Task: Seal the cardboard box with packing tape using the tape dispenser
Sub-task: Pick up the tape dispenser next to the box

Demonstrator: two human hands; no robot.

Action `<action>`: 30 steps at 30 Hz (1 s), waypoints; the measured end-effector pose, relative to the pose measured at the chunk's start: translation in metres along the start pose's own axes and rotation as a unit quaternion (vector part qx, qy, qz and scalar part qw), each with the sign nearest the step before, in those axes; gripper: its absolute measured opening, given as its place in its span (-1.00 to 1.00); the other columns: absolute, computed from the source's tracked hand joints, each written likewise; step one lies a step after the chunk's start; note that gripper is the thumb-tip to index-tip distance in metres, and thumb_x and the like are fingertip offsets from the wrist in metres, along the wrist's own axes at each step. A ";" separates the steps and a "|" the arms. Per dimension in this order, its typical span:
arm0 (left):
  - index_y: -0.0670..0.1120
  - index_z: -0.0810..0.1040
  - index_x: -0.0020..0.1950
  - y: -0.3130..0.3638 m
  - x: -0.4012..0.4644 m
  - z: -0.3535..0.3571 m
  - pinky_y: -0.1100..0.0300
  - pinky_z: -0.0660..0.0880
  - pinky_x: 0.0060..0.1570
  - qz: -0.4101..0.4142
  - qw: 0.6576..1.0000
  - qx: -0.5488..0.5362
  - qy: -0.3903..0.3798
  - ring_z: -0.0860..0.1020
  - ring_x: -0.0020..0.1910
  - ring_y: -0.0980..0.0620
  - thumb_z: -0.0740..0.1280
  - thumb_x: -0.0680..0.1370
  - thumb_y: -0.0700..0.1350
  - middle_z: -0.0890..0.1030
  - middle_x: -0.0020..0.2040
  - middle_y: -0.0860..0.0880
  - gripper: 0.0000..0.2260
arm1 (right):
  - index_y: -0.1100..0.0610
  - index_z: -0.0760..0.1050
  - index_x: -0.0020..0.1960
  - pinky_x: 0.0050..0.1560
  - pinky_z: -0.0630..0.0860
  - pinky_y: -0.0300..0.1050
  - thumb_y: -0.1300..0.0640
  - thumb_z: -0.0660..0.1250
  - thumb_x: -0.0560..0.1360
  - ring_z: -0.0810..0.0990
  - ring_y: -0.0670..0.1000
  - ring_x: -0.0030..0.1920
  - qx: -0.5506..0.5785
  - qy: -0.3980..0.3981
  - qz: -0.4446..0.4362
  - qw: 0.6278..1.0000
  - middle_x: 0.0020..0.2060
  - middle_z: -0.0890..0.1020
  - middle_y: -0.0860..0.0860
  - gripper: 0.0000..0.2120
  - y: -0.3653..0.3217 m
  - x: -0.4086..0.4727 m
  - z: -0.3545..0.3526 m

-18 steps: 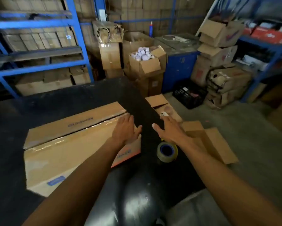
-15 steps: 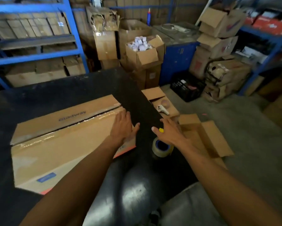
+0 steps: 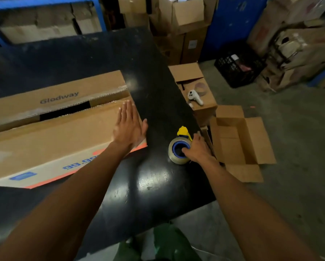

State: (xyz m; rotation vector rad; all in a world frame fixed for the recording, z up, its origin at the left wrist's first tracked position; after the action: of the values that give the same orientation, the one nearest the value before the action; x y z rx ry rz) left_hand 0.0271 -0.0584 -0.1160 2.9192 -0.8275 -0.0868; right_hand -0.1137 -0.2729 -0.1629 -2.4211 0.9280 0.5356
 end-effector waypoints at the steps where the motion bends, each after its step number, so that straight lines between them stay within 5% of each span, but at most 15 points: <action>1: -0.30 -0.09 0.59 0.000 0.001 0.002 -0.08 -0.10 0.58 0.001 1.000 0.007 0.006 -0.10 0.61 -0.19 -0.30 0.62 0.19 -0.06 0.61 -0.28 -0.29 | 0.19 0.08 0.54 0.34 0.34 0.10 -0.02 0.44 0.49 0.27 0.22 0.47 -0.002 -0.010 0.000 1.000 0.55 0.11 0.18 -0.20 0.001 0.006 0.003; 8: -0.34 0.00 0.58 0.002 0.000 0.003 -0.07 -0.10 0.58 0.003 0.999 0.035 0.031 -0.04 0.60 -0.20 -0.23 0.64 0.15 0.02 0.60 -0.31 -0.31 | 0.10 0.31 0.41 0.13 0.47 0.07 0.11 0.39 0.50 0.50 0.25 0.24 0.013 -0.018 -0.020 1.000 0.29 0.48 0.20 -0.48 -0.001 0.029 0.008; 14: -0.32 -0.02 0.59 0.002 -0.001 0.002 -0.07 -0.10 0.58 -0.001 0.999 0.047 0.015 -0.05 0.61 -0.19 -0.25 0.63 0.18 0.01 0.61 -0.30 -0.29 | -0.03 0.52 0.22 0.12 0.48 -0.03 0.06 0.37 0.47 0.57 0.12 0.14 0.158 -0.042 -0.059 0.985 0.12 0.62 0.04 -0.68 -0.008 0.037 -0.001; 18: -0.32 -0.01 0.59 0.002 -0.003 0.001 -0.05 -0.12 0.58 -0.002 0.999 0.050 0.004 -0.05 0.61 -0.19 -0.26 0.62 0.19 0.01 0.61 -0.30 -0.28 | -0.09 0.43 0.26 -0.08 0.56 -0.02 0.09 0.30 0.46 0.55 0.05 0.08 0.305 -0.101 -0.048 0.946 0.09 0.58 0.01 -0.62 -0.027 0.026 -0.013; 21: -0.30 -0.09 0.60 0.002 -0.003 -0.001 -0.01 -0.22 0.56 0.000 0.999 0.029 -0.017 -0.15 0.60 -0.16 -0.28 0.63 0.20 -0.08 0.61 -0.27 -0.28 | -0.13 0.35 0.25 0.05 0.59 0.17 0.10 0.30 0.39 0.55 0.07 0.09 0.353 -0.130 -0.061 0.925 0.07 0.55 0.04 -0.55 -0.042 0.015 -0.026; 24: -0.27 -0.07 0.60 -0.004 0.002 -0.003 -0.02 -0.20 0.57 0.000 0.997 -0.057 -0.049 -0.16 0.60 -0.15 -0.26 0.65 0.21 -0.08 0.62 -0.24 -0.31 | -0.12 0.45 0.18 0.18 0.52 0.22 0.11 0.32 0.24 0.58 0.12 0.11 0.405 -0.108 -0.115 0.901 0.06 0.60 0.09 -0.50 -0.058 0.002 -0.043; 26: -0.27 0.18 0.56 -0.009 0.004 -0.017 -0.03 -0.03 0.56 -0.006 0.983 -0.178 -0.047 0.06 0.59 -0.17 -0.20 0.65 0.23 0.16 0.58 -0.24 -0.30 | -0.10 0.53 0.14 0.09 0.52 0.09 0.12 0.34 0.22 0.60 0.11 0.07 0.426 -0.082 -0.157 0.887 0.02 0.64 0.07 -0.52 -0.070 -0.013 -0.055; 30: -0.17 0.57 0.31 -0.032 0.009 -0.062 0.05 0.32 0.33 -0.126 0.862 -0.486 -0.073 0.48 0.27 0.01 -0.05 0.67 0.27 0.57 0.28 -0.04 -0.37 | -0.15 0.58 0.14 -0.04 0.54 -0.14 0.16 0.34 0.29 0.63 -0.01 -0.02 0.385 -0.050 -0.266 0.883 -0.04 0.67 -0.05 -0.55 -0.102 -0.049 -0.076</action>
State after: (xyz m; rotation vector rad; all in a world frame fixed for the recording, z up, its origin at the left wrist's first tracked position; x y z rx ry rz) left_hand 0.0566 -0.0305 -0.0585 2.0273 -0.2520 -0.5680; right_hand -0.0626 -0.2252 -0.0461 -1.7643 0.2918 0.0501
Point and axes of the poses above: each hand's wrist, its own x-axis towards the middle knuckle, its own z-axis out of the palm, y = z × x, the point moved 2 cm from there along x, towards the middle knuckle
